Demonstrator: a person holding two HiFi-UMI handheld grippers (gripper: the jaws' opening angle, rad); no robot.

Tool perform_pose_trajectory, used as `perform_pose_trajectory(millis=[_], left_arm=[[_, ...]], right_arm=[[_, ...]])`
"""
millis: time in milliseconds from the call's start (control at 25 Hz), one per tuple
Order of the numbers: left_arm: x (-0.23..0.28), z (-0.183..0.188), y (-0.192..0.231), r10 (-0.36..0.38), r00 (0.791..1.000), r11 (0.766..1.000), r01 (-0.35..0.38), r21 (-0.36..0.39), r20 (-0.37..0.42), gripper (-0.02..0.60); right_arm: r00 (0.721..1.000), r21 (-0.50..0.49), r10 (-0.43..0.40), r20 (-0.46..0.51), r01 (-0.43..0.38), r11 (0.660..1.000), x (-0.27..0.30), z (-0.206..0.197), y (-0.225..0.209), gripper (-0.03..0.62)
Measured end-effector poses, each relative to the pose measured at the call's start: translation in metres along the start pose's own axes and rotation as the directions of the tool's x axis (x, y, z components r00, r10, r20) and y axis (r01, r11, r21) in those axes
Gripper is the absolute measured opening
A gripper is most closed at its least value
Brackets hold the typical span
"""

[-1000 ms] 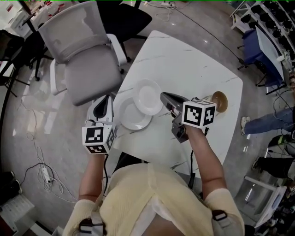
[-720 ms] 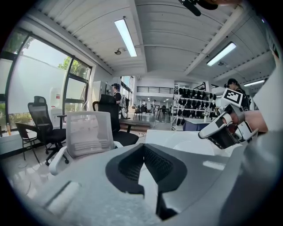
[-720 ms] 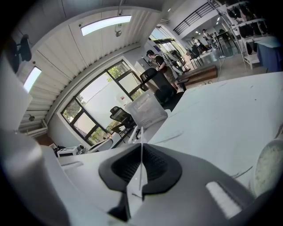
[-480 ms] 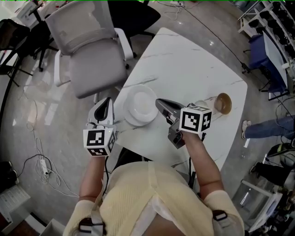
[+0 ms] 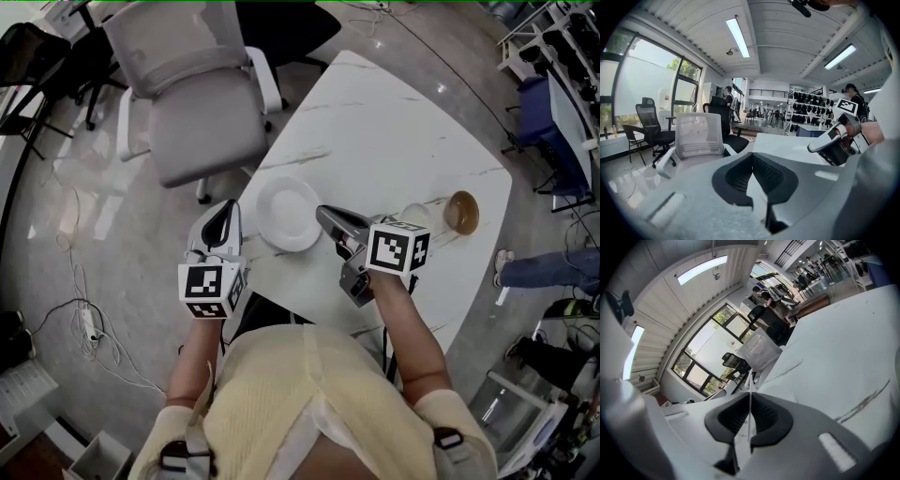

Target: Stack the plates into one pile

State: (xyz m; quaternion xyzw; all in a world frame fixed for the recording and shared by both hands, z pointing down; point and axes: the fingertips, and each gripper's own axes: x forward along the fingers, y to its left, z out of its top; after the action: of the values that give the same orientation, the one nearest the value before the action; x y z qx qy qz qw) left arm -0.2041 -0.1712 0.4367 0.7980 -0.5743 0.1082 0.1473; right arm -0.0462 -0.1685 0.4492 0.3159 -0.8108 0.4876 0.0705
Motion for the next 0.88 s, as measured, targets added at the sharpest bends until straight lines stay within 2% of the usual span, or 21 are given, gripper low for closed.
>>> perform_pose_trajectory(millis=[400,880], left_arm=[[-0.002,-0.012,-0.001,-0.001,1.0,1.0,0.0,-0.01,-0.029,0.003],[0.005,-0.016,-0.005,-0.033,0.998,0.999,0.033,0.009,-0.051,0.003]], right_arm=[[0.999,0.104,-0.033,0.024,0.03,0.994,-0.003,-0.011,-0.022,0.015],[0.99,0.138,-0.135,0.03,0.13,0.982,-0.001,-0.022,-0.052,0.023]])
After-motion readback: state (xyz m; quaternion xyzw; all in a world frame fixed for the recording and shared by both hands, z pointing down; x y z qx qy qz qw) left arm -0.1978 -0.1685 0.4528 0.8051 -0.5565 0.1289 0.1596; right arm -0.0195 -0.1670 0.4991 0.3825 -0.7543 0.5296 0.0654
